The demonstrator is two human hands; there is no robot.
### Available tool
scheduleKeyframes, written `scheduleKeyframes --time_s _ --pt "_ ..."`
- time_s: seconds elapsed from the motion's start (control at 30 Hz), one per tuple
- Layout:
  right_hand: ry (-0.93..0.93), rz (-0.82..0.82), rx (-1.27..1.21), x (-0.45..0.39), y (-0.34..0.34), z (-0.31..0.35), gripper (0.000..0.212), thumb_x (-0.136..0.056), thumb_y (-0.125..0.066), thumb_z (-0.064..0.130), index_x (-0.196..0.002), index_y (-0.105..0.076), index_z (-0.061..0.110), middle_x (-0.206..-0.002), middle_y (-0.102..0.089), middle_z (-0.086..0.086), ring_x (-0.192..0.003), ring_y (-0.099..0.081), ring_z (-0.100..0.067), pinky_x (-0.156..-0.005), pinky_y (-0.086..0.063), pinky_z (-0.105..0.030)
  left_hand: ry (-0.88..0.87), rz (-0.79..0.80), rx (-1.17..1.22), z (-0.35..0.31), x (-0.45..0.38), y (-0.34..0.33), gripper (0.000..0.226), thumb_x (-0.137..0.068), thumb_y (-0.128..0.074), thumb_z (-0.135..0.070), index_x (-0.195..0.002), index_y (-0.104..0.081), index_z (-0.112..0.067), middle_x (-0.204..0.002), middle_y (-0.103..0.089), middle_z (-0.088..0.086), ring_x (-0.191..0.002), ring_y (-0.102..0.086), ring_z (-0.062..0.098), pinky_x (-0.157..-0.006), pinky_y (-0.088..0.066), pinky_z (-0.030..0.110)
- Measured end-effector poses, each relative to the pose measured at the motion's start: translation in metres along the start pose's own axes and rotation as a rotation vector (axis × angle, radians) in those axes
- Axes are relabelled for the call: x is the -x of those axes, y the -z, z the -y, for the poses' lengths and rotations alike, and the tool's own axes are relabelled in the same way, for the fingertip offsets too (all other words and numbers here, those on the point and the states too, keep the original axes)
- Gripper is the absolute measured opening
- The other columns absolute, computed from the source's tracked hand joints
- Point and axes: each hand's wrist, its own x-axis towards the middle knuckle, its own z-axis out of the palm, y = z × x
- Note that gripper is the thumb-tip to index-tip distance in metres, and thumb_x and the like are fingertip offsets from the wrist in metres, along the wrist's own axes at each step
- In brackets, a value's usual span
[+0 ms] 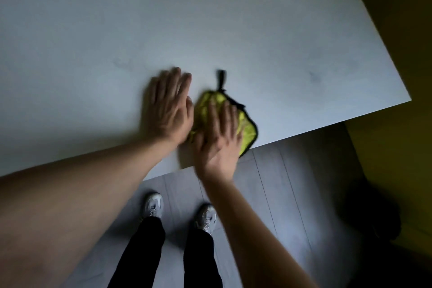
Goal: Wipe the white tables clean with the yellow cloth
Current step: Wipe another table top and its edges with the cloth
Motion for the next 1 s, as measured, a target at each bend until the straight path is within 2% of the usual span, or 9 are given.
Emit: scheduleKeyframes --time_s 0.1,0.2,0.3,0.4,0.57,0.67,0.73,0.83,1.0 --pt "0.104 0.058 -0.019 0.006 -0.005 0.002 0.06 -0.096 -0.036 0.042 -0.153 -0.039 0.023 -0.163 -0.028 -0.008 -0.154 -0.013 -0.023 -0.122 -0.016 -0.053 -0.009 -0.012 0.01 0.002 0.001 0.001 0.061 -0.098 -0.032 -0.028 -0.157 -0.043 -0.016 -0.167 -0.034 0.01 -0.155 -0.03 0.032 -0.128 -0.016 0.049" --pt "0.183 0.117 -0.039 -0.012 0.012 -0.033 0.062 -0.094 -0.038 0.04 -0.154 -0.036 0.025 -0.164 -0.026 -0.006 -0.154 -0.012 -0.023 -0.122 -0.017 -0.052 -0.017 -0.042 0.0 -0.002 0.001 0.001 0.058 -0.1 -0.034 -0.025 -0.156 -0.045 -0.014 -0.166 -0.036 0.011 -0.154 -0.032 0.034 -0.127 -0.019 0.051" --pt "0.026 0.028 -0.035 -0.053 0.041 -0.097 0.063 -0.09 -0.047 0.032 -0.152 -0.041 0.02 -0.16 -0.032 -0.013 -0.151 -0.021 -0.032 -0.12 -0.022 -0.053 -0.012 -0.044 -0.011 -0.003 0.002 0.001 0.057 -0.102 -0.033 -0.024 -0.157 -0.043 -0.014 -0.167 -0.034 0.011 -0.154 -0.03 0.034 -0.128 -0.018 0.051" --pt "-0.173 -0.066 0.005 -0.089 0.065 -0.148 0.062 -0.09 -0.046 0.028 -0.151 -0.043 0.017 -0.16 -0.033 -0.013 -0.151 -0.024 -0.032 -0.12 -0.021 -0.052 0.019 -0.026 -0.024 -0.005 0.0 -0.001 0.058 -0.102 -0.033 -0.023 -0.159 -0.038 -0.015 -0.169 -0.027 0.01 -0.157 -0.025 0.031 -0.129 -0.015 0.048" --pt "-0.271 -0.11 0.072 -0.091 0.059 -0.143 0.06 -0.096 -0.05 0.027 -0.154 -0.037 0.018 -0.163 -0.028 -0.011 -0.153 -0.018 -0.03 -0.122 -0.015 -0.052 0.044 -0.034 -0.034 -0.007 -0.001 -0.003 0.059 -0.102 -0.032 -0.023 -0.16 -0.036 -0.014 -0.17 -0.026 0.009 -0.157 -0.024 0.031 -0.13 -0.014 0.047" --pt "-0.162 -0.016 0.055 -0.077 0.045 -0.11 0.065 -0.092 -0.048 0.031 -0.155 -0.035 0.019 -0.163 -0.027 -0.013 -0.153 -0.017 -0.031 -0.121 -0.017 -0.053 0.036 -0.05 -0.035 -0.009 -0.001 -0.004 0.058 -0.102 -0.034 -0.021 -0.159 -0.038 -0.012 -0.169 -0.029 0.01 -0.156 -0.026 0.032 -0.129 -0.016 0.049" --pt "0.011 0.091 0.011 -0.065 0.031 -0.075 0.067 -0.091 -0.04 0.04 -0.156 -0.032 0.021 -0.164 -0.024 -0.012 -0.154 -0.012 -0.029 -0.121 -0.017 -0.053 0.026 -0.068 -0.027 -0.008 0.0 -0.004 0.057 -0.102 -0.036 -0.019 -0.158 -0.04 -0.01 -0.168 -0.031 0.011 -0.156 -0.028 0.033 -0.128 -0.018 0.05" --pt "0.227 0.216 0.008 -0.059 0.01 -0.032 0.065 -0.096 -0.033 0.048 -0.158 -0.027 0.028 -0.166 -0.017 -0.006 -0.155 -0.003 -0.023 -0.124 -0.01 -0.051 0.008 -0.077 -0.024 -0.006 0.0 -0.003 0.057 -0.101 -0.038 -0.019 -0.158 -0.041 -0.01 -0.167 -0.032 0.013 -0.156 -0.029 0.033 -0.127 -0.021 0.052" --pt "0.327 0.238 -0.038 -0.079 0.017 -0.056 0.061 -0.098 -0.04 0.043 -0.156 -0.032 0.025 -0.165 -0.021 -0.006 -0.155 -0.009 -0.022 -0.126 -0.006 -0.046 -0.005 -0.064 -0.042 -0.003 -0.001 -0.004 0.058 -0.102 -0.032 -0.024 -0.158 -0.04 -0.012 -0.167 -0.032 0.012 -0.156 -0.028 0.031 -0.127 -0.021 0.051"
